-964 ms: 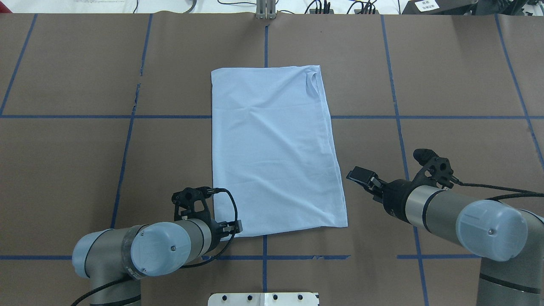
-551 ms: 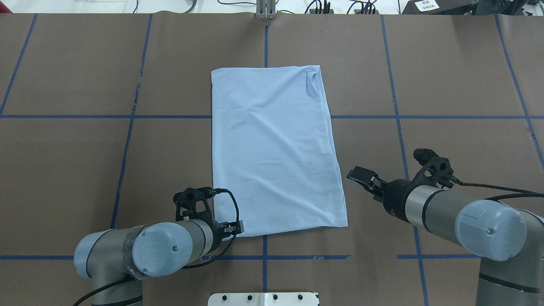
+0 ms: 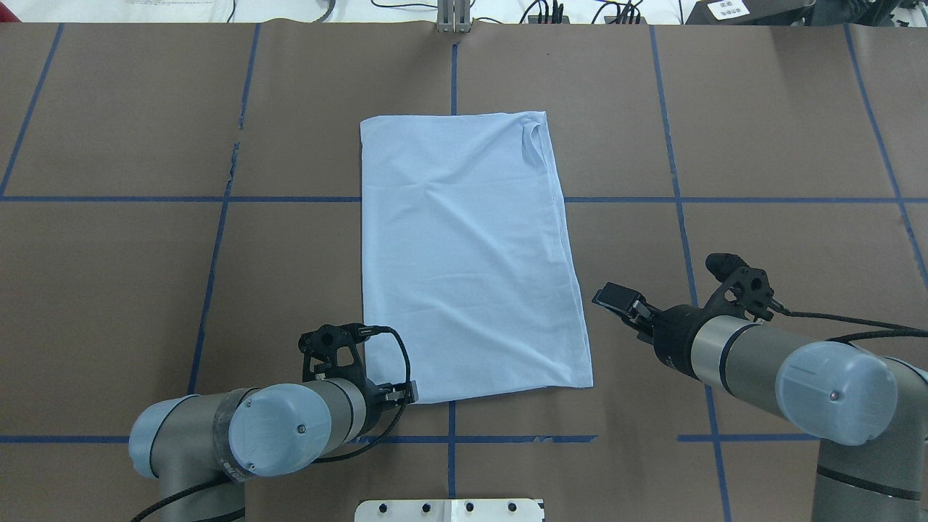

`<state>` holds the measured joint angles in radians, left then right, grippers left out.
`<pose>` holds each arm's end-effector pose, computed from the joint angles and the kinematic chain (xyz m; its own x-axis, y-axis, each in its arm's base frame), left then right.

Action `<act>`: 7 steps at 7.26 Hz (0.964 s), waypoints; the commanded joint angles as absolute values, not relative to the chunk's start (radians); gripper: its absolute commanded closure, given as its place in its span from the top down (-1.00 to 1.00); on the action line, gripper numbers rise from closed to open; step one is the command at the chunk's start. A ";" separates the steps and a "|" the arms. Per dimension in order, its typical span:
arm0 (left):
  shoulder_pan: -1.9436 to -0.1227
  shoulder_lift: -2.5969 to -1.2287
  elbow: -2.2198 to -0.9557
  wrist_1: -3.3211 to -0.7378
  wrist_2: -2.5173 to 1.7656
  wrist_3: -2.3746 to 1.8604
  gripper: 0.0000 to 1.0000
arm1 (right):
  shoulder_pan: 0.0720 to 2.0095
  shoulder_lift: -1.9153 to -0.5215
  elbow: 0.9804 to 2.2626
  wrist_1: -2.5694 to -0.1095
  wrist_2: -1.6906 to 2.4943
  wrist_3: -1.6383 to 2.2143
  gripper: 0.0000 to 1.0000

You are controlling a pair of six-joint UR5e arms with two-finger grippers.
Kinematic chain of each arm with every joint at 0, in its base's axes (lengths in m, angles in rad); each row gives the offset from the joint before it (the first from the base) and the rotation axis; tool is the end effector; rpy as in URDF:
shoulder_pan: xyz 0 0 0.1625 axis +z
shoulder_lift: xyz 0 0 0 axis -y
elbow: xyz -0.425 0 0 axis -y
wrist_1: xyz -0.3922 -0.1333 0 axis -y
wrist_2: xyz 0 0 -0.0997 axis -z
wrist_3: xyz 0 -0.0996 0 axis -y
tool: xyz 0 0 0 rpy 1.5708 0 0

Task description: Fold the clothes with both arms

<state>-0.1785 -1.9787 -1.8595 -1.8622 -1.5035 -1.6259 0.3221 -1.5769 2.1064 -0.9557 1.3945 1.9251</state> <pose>0.5728 -0.2456 0.2724 0.5280 -0.1511 -0.8357 0.2619 0.9651 -0.0090 -0.3947 -0.2907 0.3391 0.2071 0.4292 0.8791 -0.5704 0.7830 -0.2479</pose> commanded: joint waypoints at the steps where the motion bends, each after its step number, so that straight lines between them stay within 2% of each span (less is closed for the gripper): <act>1: -0.176 -1.979 -1.859 -1.862 -1.505 -1.628 0.37 | 0.322 -1.577 2.105 -0.956 1.394 1.925 1.00; 3: -0.176 -1.979 -1.859 -1.864 -1.503 -1.631 0.27 | 0.322 -1.577 2.105 -0.956 1.394 1.925 1.00; 4: -0.176 -1.979 -1.859 -1.867 -1.503 -1.634 0.09 | 0.322 -1.577 2.105 -0.956 1.394 1.925 1.00; 5: -0.175 -1.979 -1.852 -1.868 -1.503 -1.634 0.03 | 0.322 -1.577 2.105 -0.956 1.394 1.925 1.00; 7: -0.175 -1.980 -1.835 -1.875 -1.502 -1.635 0.03 | 0.322 -1.577 2.105 -0.956 1.394 1.925 1.00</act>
<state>-0.1755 -1.9807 -1.8424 -1.8724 -1.5022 -1.6345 0.3222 -1.5770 2.1046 -0.9557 1.3944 1.9252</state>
